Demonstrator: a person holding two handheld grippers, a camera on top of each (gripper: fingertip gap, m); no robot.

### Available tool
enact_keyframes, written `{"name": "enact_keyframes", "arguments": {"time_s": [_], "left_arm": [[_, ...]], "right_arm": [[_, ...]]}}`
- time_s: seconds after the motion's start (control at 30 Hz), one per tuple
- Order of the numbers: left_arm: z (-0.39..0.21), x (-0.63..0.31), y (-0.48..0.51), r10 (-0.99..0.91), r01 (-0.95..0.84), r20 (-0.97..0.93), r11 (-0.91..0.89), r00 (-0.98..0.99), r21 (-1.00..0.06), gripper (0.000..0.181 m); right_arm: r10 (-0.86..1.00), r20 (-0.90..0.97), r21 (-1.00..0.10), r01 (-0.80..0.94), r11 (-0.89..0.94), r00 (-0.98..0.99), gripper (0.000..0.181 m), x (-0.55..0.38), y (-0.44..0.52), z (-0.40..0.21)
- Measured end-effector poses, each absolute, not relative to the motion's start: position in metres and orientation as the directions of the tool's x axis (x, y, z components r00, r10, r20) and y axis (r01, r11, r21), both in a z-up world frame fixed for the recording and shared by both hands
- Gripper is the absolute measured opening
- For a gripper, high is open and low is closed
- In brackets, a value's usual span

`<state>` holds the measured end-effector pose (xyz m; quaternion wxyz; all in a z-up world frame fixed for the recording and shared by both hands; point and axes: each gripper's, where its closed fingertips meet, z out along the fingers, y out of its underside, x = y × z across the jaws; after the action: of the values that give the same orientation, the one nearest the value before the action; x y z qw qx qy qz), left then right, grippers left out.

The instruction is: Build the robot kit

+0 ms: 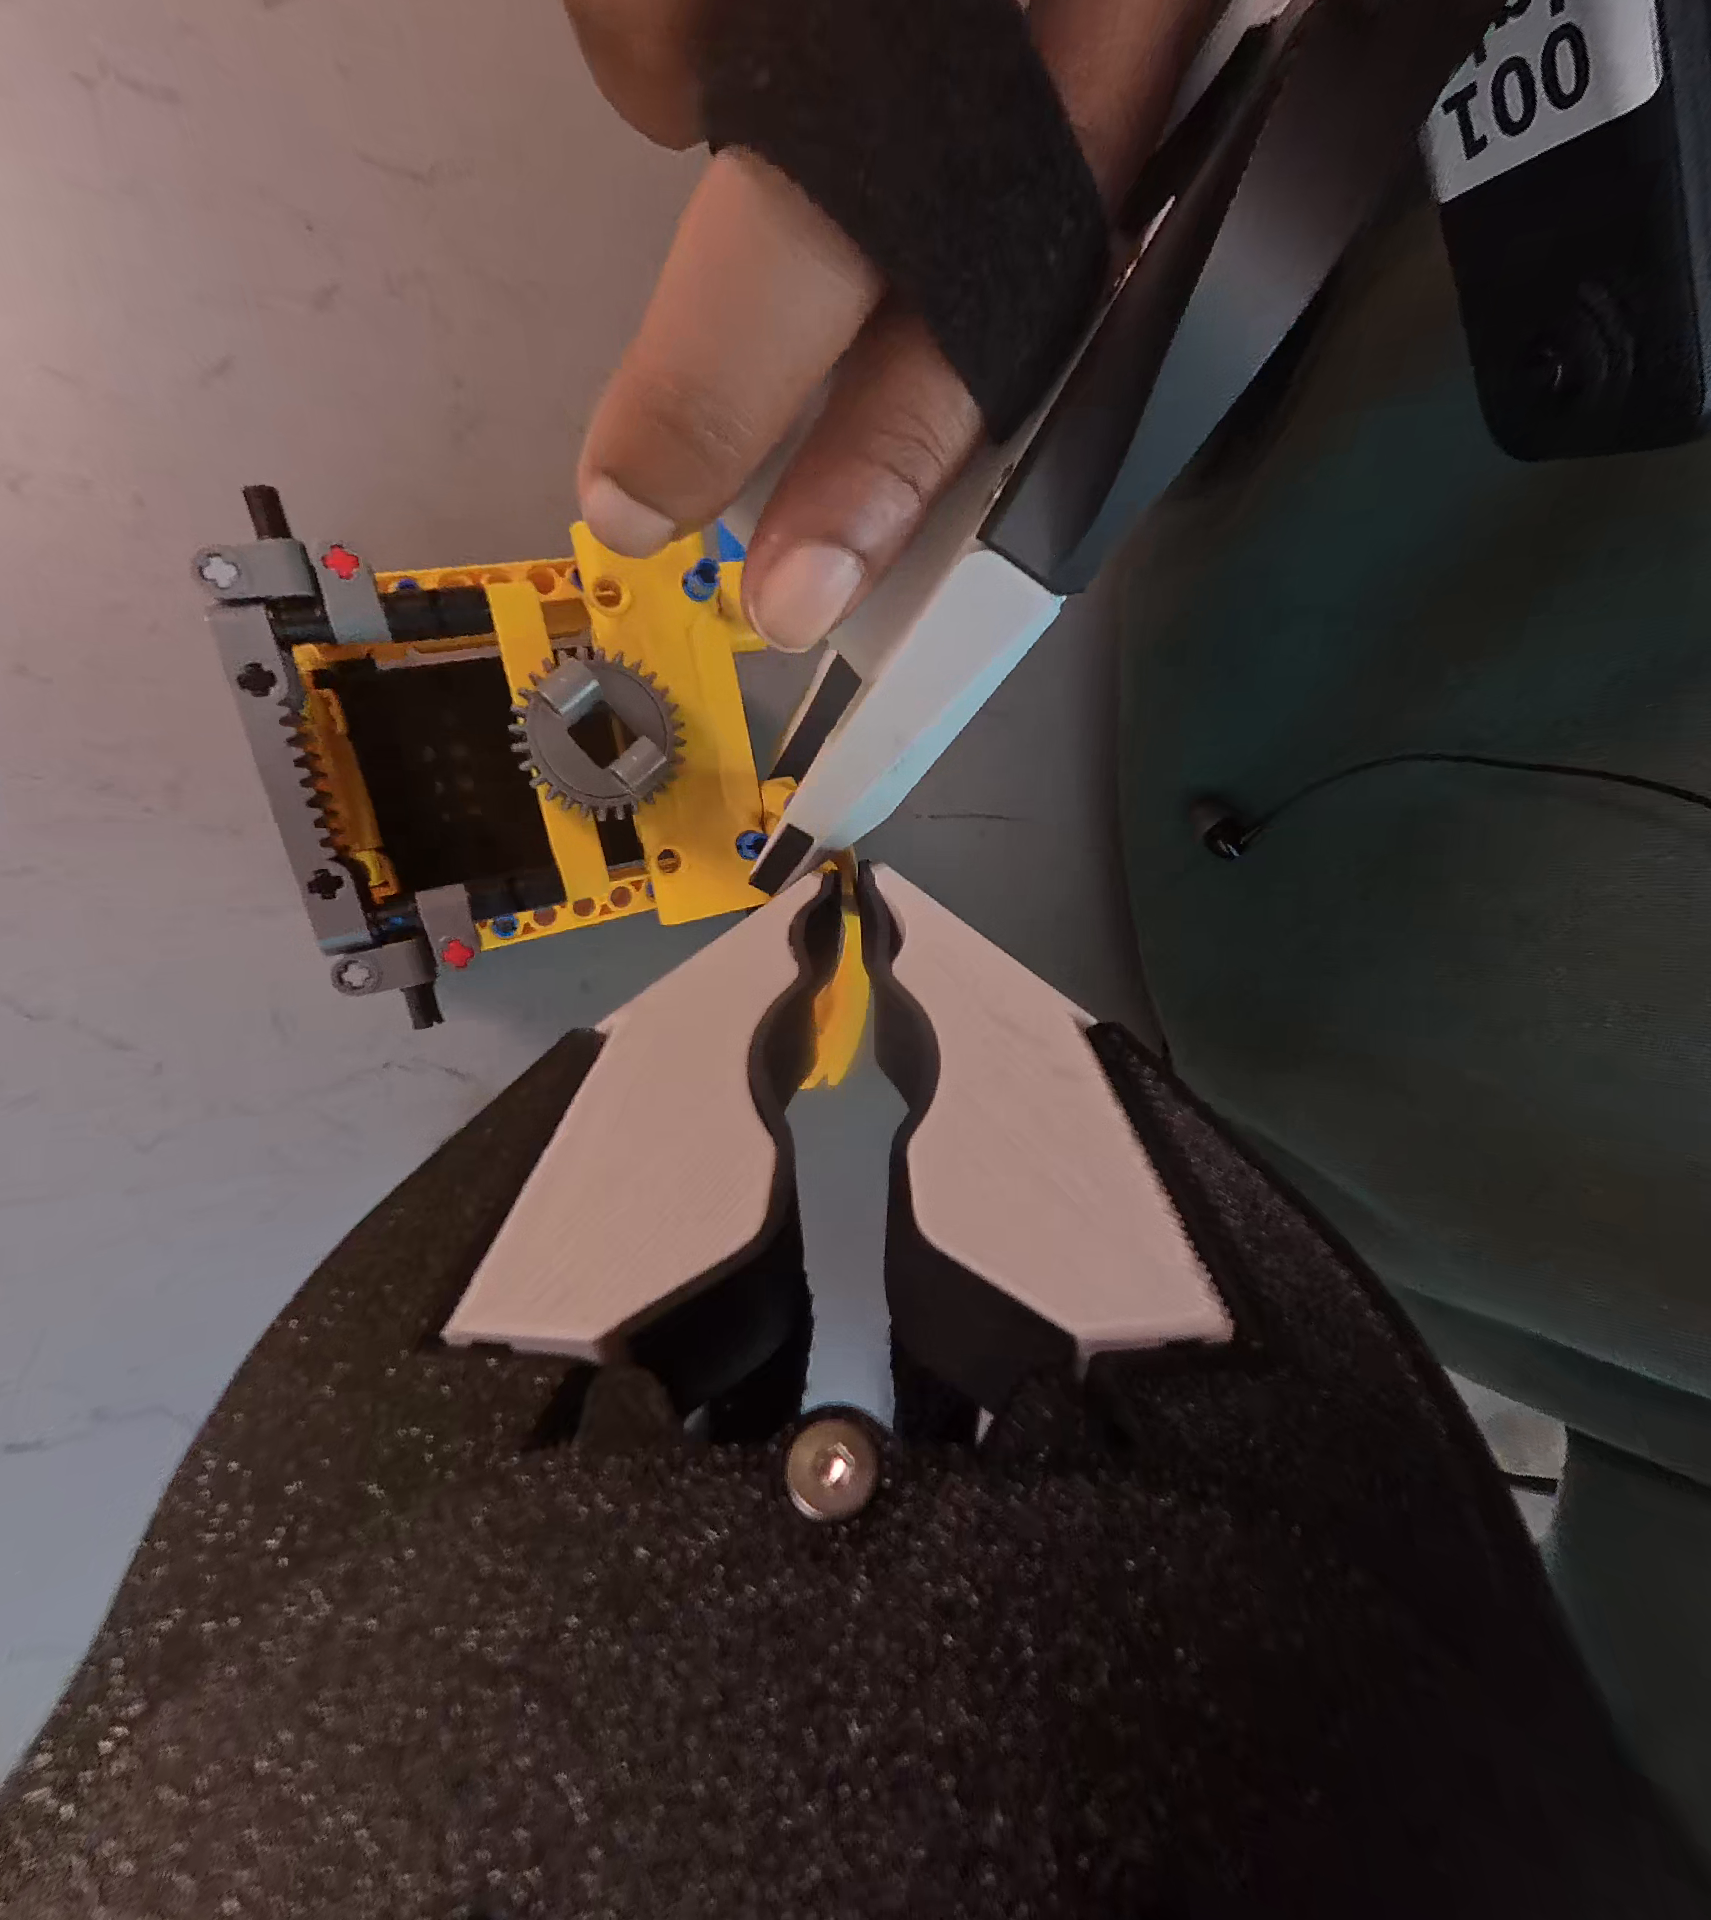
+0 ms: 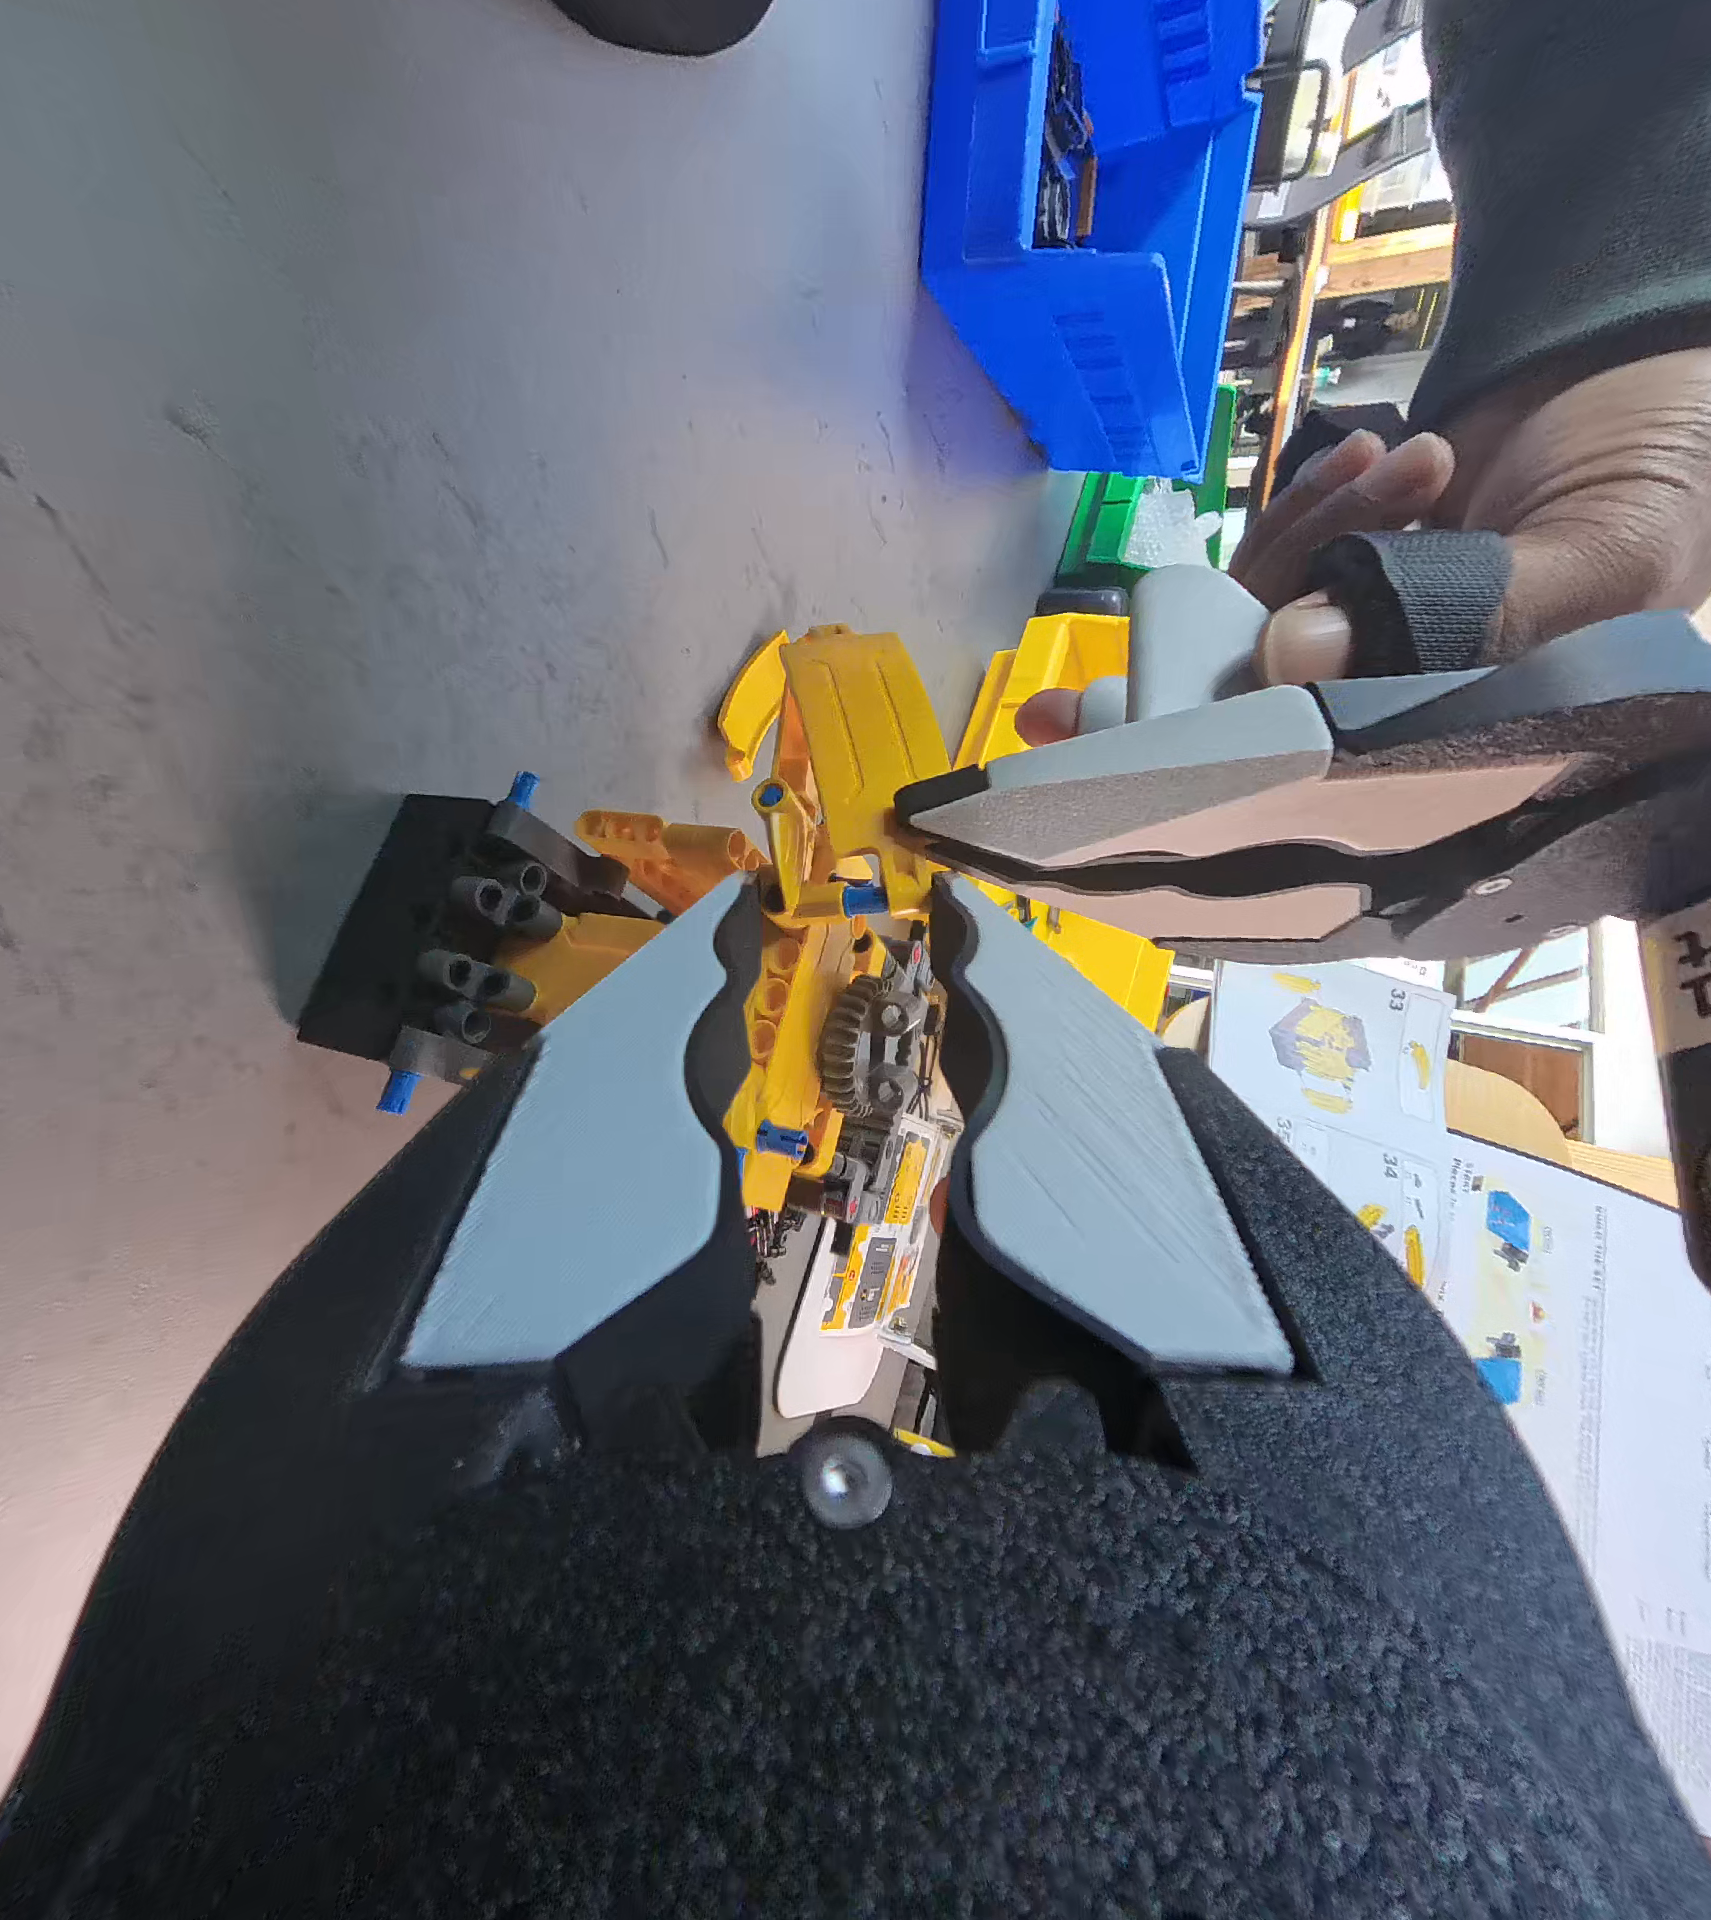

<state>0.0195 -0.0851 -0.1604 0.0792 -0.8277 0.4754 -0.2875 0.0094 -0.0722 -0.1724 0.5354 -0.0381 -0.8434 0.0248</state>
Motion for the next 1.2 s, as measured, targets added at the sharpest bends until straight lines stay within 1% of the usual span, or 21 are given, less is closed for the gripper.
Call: {"name": "enact_keyframes", "arguments": {"time_s": [0.07,0.23,0.43,0.53,0.6,0.67,0.77,0.83,0.93,1.03,1.2], "left_arm": [[-0.16,0.02,-0.085,-0.826,-0.737,0.415,-0.542,0.381,-0.403,0.002],[-0.16,0.022,-0.084,-0.805,-0.707,0.453,-0.571,0.383,-0.417,0.002],[-0.159,0.023,-0.083,-0.805,-0.697,0.44,-0.577,0.398,-0.426,0.002],[-0.159,0.022,-0.081,-0.831,-0.712,0.363,-0.551,0.421,-0.435,0.003],[-0.159,0.022,-0.08,-0.862,-0.738,0.262,-0.507,0.435,-0.445,0.003],[-0.16,0.021,-0.079,-0.883,-0.766,0.168,-0.466,0.439,-0.443,0.003],[-0.16,0.018,-0.076,-0.888,-0.784,0.091,-0.443,0.451,-0.434,0.003],[-0.16,0.016,-0.076,-0.889,-0.794,0.082,-0.441,0.451,-0.418,0.003],[-0.159,0.015,-0.074,-0.896,-0.815,0.039,-0.421,0.443,-0.398,0.003],[-0.158,0.014,-0.073,-0.893,-0.808,0.069,-0.433,0.444,-0.4,0.003],[-0.158,0.012,-0.072,-0.902,-0.831,0.064,-0.42,0.427,-0.364,0.003]], "right_arm": [[0.076,0.905,-0.071,0.028,0.997,-0.418,0.031,0.009,-0.072,-0.172],[0.091,0.917,-0.092,0.016,0.996,-0.389,0.029,0.011,-0.072,-0.172],[0.096,0.93,-0.096,0.016,0.995,-0.355,0.027,0.01,-0.072,-0.172],[0.117,0.935,-0.114,0.029,0.993,-0.336,0.028,0.009,-0.07,-0.171],[0.124,0.941,-0.12,0.034,0.992,-0.313,0.028,0.009,-0.069,-0.17],[0.11,0.953,-0.105,0.032,0.994,-0.283,0.029,0.008,-0.069,-0.17],[0.121,0.957,-0.107,0.065,0.992,-0.263,0.031,0.005,-0.067,-0.169],[0.096,0.965,-0.084,0.058,0.995,-0.245,0.03,0.004,-0.067,-0.169],[0.138,0.963,-0.126,0.065,0.99,-0.232,0.029,0.002,-0.066,-0.168],[0.171,0.961,-0.158,0.078,0.984,-0.218,0.028,0.002,-0.065,-0.168],[0.188,0.963,-0.173,0.093,0.98,-0.191,0.028,-0.001,-0.063,-0.168]]}}
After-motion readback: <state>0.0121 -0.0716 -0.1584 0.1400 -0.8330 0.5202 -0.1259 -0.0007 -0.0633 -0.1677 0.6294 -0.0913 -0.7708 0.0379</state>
